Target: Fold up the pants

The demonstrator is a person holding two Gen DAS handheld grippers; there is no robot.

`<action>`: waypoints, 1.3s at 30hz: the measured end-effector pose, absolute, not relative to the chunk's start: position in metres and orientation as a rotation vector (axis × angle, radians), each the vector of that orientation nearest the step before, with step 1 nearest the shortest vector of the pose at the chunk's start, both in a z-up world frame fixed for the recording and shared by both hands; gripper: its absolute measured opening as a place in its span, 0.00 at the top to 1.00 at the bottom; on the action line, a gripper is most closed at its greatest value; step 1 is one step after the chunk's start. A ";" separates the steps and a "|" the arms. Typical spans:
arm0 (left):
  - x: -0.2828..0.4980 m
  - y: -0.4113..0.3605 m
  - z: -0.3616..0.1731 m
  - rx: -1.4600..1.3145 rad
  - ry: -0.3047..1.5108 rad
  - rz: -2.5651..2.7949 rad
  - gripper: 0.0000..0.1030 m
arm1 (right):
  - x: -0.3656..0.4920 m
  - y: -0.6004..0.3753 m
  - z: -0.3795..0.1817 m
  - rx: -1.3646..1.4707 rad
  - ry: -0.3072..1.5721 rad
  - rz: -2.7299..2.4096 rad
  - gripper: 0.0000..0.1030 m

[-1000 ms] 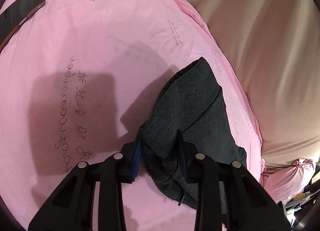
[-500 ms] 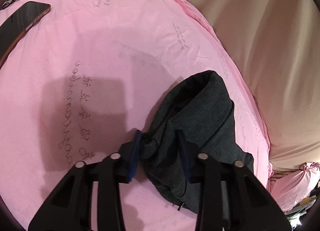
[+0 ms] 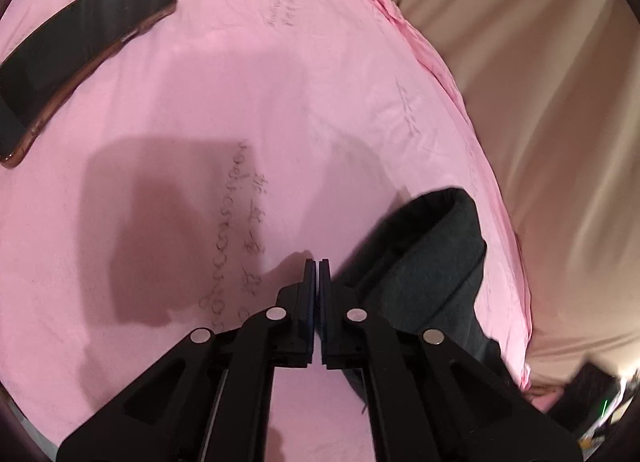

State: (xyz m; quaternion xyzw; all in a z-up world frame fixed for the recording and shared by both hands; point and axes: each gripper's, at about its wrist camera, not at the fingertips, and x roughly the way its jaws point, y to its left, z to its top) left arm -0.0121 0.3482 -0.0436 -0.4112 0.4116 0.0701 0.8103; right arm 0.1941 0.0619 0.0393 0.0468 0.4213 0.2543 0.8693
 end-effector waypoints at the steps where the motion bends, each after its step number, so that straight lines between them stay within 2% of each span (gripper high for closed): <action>1: -0.014 0.344 -0.039 -0.839 0.877 0.140 0.97 | 0.215 0.081 0.031 0.078 0.921 0.527 1.00; 2: -0.015 0.339 -0.034 -0.796 0.872 0.117 0.95 | 0.230 0.096 0.019 0.050 0.965 0.525 1.00; 3: -0.016 0.336 -0.031 -0.774 0.870 0.098 0.90 | 0.245 0.112 0.005 0.002 1.007 0.499 1.00; 5: -0.021 0.330 -0.025 -0.752 0.857 0.070 0.60 | 0.259 0.120 0.005 -0.007 0.970 0.477 1.00; 6: -0.024 0.329 -0.023 -0.752 0.845 0.069 0.32 | 0.263 0.118 0.007 0.024 0.990 0.472 1.00; 7: -0.025 0.327 -0.022 -0.755 0.828 0.067 0.17 | 0.265 0.113 0.010 0.053 1.002 0.469 1.00; 11: -0.017 0.317 -0.032 -0.824 0.842 -0.008 0.16 | 0.241 0.080 0.021 0.154 0.961 0.492 0.94; 14: -0.009 0.307 -0.042 -0.885 0.857 -0.046 0.16 | 0.207 0.043 0.030 0.239 0.901 0.491 0.94; 16: -0.006 0.304 -0.040 -0.879 0.836 -0.020 0.18 | 0.183 0.018 0.035 0.305 0.867 0.477 0.92; 17: -0.004 0.303 -0.040 -0.878 0.831 -0.005 0.38 | 0.172 0.005 0.036 0.333 0.856 0.456 0.86; 18: 0.000 0.301 -0.042 -0.873 0.847 0.011 0.62 | 0.157 -0.013 0.036 0.371 0.836 0.435 0.78; 19: 0.004 0.302 -0.046 -0.891 0.869 0.003 0.74 | 0.144 -0.028 0.037 0.396 0.821 0.421 0.75; 22: 0.007 0.295 -0.036 -0.878 0.858 0.040 0.79 | 0.103 -0.074 0.037 0.439 0.771 0.335 0.74; 27: -0.017 0.199 0.066 -0.575 0.683 -0.088 0.80 | 0.034 -0.161 0.036 0.465 0.706 0.106 0.71; 31: -0.051 0.061 0.123 -0.317 0.606 -0.318 0.78 | -0.010 -0.216 0.037 0.554 0.642 0.033 0.69; 33: -0.060 -0.007 0.115 -0.222 0.655 -0.425 0.75 | -0.029 -0.236 0.033 0.580 0.630 0.007 0.66; 34: -0.060 -0.031 0.104 -0.185 0.686 -0.453 0.67 | -0.037 -0.245 0.031 0.585 0.627 0.000 0.66; 35: -0.057 -0.055 0.089 -0.142 0.729 -0.483 0.50 | -0.045 -0.251 0.028 0.593 0.624 -0.007 0.63; 36: -0.055 -0.084 0.065 -0.081 0.808 -0.519 0.41 | -0.050 -0.256 0.025 0.601 0.625 -0.012 0.57; 39: -0.064 -0.101 0.030 -0.057 0.906 -0.533 0.38 | -0.067 -0.271 0.016 0.633 0.635 -0.028 0.52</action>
